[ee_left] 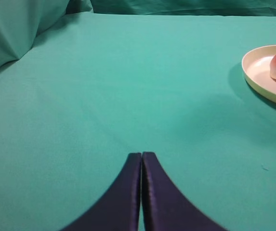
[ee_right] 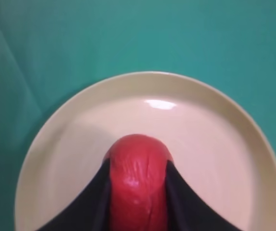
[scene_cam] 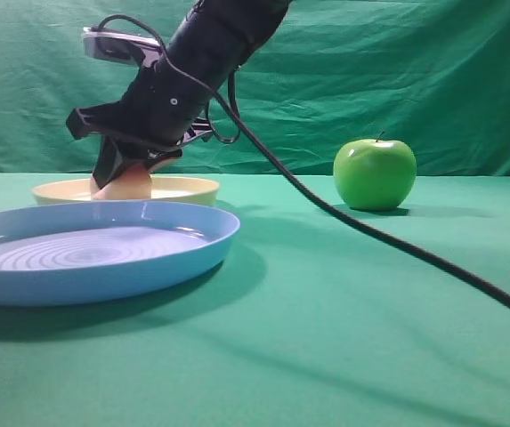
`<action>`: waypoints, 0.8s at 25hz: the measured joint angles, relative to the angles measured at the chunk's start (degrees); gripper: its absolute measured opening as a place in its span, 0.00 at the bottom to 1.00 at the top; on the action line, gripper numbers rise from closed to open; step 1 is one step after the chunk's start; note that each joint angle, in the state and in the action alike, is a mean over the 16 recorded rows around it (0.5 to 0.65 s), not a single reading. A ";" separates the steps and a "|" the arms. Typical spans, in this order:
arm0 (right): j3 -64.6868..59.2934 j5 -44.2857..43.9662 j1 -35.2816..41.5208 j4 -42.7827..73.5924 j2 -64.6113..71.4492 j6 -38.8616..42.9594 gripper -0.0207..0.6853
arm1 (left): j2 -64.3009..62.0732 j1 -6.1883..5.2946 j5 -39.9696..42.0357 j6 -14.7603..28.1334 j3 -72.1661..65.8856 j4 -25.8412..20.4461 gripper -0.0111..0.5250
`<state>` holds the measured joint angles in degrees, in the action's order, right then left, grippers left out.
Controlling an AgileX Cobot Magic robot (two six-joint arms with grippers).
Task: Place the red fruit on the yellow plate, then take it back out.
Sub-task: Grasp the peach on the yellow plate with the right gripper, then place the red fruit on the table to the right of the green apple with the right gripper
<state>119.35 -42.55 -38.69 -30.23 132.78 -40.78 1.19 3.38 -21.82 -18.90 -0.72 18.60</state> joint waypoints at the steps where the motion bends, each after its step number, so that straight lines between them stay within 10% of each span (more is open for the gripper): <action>1: 0.00 -1.69 0.55 0.30 -1.55 0.67 0.30 | 0.00 0.00 0.00 0.01 0.00 0.00 0.02; 20: -10.58 -26.62 12.97 15.91 -34.89 21.17 0.28 | 0.00 0.00 0.00 0.01 0.00 0.00 0.02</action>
<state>108.77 -69.18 -25.73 -14.32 97.89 -19.60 1.19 3.38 -21.82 -18.90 -0.72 18.60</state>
